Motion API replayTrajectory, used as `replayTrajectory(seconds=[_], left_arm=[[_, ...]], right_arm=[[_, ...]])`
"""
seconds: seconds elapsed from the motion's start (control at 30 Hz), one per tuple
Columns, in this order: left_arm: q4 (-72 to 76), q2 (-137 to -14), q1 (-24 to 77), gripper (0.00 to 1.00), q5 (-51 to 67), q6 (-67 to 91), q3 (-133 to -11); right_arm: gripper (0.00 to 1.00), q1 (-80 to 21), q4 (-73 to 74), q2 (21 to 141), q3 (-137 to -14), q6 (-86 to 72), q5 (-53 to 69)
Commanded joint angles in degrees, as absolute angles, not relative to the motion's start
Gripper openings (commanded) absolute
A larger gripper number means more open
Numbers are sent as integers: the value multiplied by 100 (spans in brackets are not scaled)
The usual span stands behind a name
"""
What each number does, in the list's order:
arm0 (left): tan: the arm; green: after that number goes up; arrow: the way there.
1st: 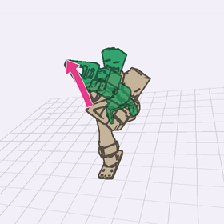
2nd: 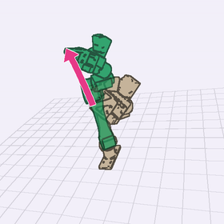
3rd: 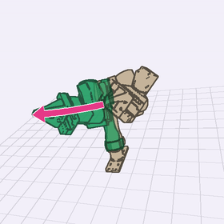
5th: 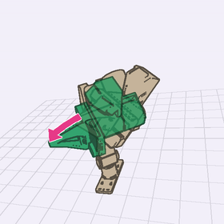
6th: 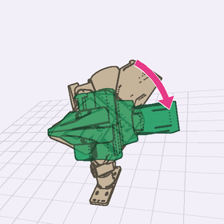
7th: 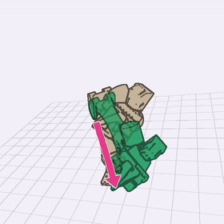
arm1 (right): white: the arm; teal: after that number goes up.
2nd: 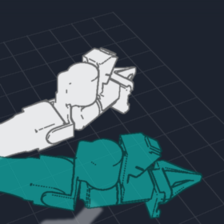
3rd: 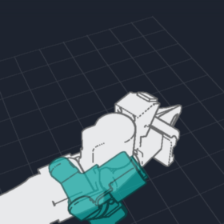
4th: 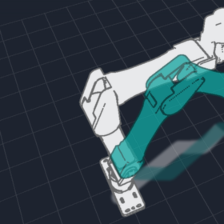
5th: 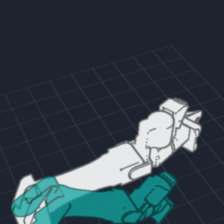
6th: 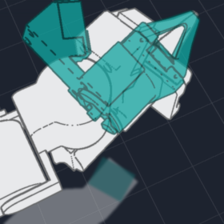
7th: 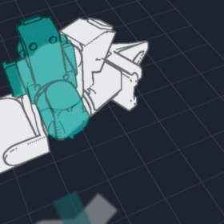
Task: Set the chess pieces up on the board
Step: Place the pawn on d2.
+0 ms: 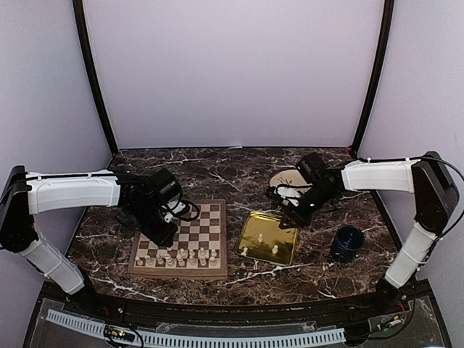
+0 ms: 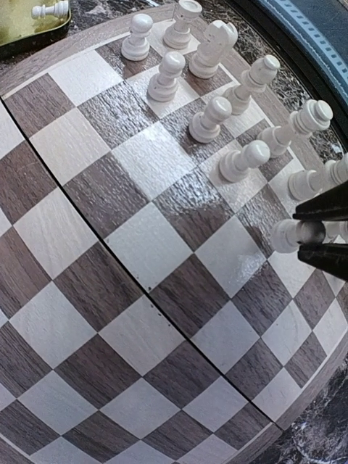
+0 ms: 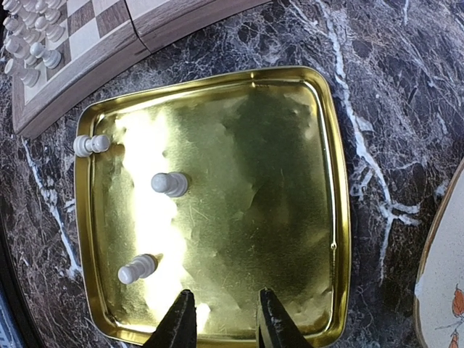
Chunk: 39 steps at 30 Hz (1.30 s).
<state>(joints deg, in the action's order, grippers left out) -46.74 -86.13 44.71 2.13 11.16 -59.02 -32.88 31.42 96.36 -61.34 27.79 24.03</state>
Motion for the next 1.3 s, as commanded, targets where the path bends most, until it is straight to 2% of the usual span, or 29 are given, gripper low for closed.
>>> replayTrajectory(seconds=[0.0, 0.7, 0.9, 1.1, 1.27], left_arm=[[-4818, -8468, 4430, 5, 411, 1176, -5798], [-4693, -8887, 4430, 5, 672, 1114, -5744], [-4637, -8919, 4430, 11, 653, 1125, -5745], [-4664, -8880, 4430, 25, 626, 1133, -5828], [-4758, -8731, 4430, 28, 505, 1134, -5982]], right_arm=[[30, -3273, 3209, 9744, -6340, 2818, 2540], [29, -3271, 3277, 9826, -6378, 2841, 2549], [30, -3283, 3278, 9826, -6380, 2850, 2546], [30, -3292, 3320, 9837, -6403, 2855, 2562], [30, -3377, 3365, 9830, -6448, 2895, 2566]])
